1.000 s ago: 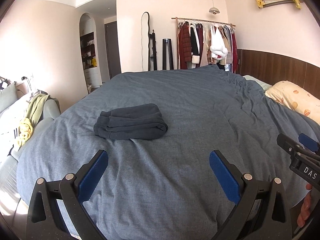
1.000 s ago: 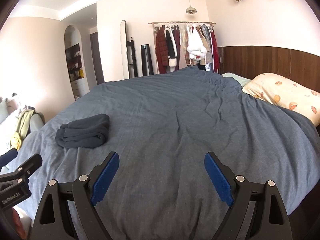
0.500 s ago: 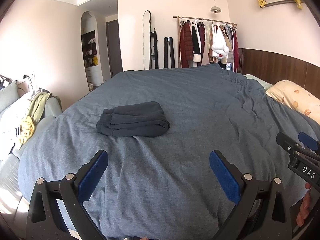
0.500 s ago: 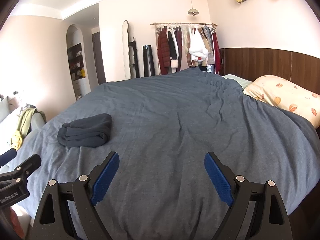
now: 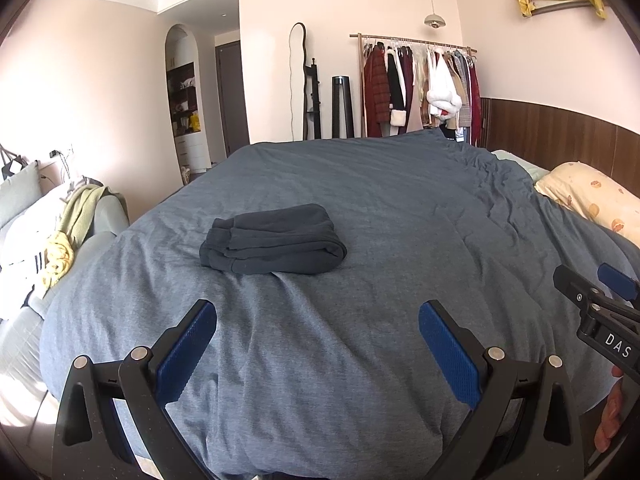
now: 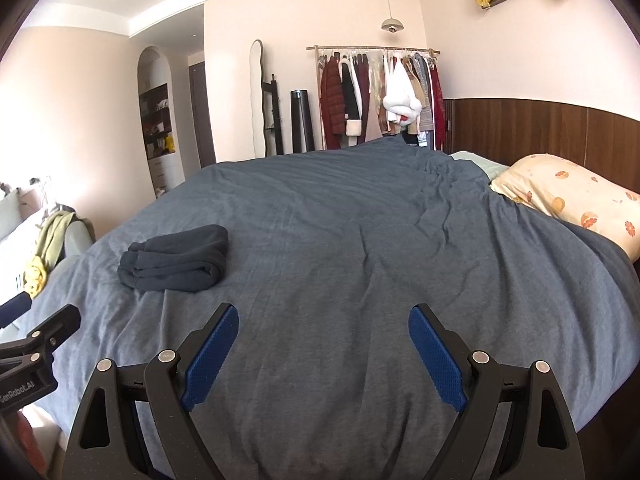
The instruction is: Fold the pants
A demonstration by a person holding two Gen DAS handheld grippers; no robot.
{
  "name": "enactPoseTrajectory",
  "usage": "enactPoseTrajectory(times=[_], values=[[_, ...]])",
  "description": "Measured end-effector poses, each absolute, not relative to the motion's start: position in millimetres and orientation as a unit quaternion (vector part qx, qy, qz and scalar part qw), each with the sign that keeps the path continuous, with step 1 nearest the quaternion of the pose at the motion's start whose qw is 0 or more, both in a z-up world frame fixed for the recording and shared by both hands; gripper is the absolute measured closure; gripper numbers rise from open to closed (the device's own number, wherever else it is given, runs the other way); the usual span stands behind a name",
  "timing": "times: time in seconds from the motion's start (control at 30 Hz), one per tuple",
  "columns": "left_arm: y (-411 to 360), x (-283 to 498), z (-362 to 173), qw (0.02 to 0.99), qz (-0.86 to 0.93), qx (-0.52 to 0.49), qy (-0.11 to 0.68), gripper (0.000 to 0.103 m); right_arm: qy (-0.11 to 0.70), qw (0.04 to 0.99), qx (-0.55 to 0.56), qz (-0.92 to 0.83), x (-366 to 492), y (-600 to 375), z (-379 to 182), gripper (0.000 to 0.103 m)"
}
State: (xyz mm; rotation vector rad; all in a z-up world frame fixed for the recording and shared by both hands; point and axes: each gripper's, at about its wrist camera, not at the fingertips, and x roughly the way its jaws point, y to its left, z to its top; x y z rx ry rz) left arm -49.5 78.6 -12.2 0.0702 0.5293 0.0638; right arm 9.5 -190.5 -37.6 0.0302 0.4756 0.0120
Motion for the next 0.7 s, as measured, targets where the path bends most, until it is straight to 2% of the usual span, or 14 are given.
enactPoseTrajectory(times=[0.7], values=[[80.5,-47.7,-11.4,0.964,0.029,0.036,0.261,0.000,0.238,0.971,0.017,0.008,9.5,-190.3,-37.9,0.015]])
